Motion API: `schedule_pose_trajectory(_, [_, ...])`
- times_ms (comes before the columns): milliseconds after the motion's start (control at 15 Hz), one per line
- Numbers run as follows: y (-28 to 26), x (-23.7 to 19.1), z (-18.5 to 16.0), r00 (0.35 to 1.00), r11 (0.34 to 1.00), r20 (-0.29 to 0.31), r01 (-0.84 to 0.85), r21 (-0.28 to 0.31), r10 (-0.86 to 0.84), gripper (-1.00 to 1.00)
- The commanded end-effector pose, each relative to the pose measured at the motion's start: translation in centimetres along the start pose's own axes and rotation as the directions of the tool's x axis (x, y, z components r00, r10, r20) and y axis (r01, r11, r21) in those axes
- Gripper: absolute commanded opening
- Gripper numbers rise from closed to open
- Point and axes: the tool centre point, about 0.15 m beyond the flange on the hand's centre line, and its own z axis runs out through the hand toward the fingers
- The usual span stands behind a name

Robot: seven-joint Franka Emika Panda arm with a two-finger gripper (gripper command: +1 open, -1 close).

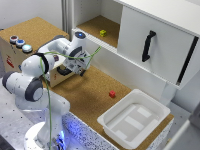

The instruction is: Grasp the drawer handle and close it

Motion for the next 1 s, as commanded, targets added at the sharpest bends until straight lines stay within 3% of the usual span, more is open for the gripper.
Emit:
schedule_pose_trajectory(0, [-3.2,2.1,2.3,0.998,0.999,0.030,-0.052,0.007,0.051,1.00])
schedule_pose_trajectory(867, [-1.9,1.1,4.2,0.986,0.988,0.060,-0.155,0.015,0.154,1.00])
schedule_pose_trajectory(933, [-1.6,1.1,4.2,0.987,0.988,0.060,-0.152,0.015,0.150,-1.00])
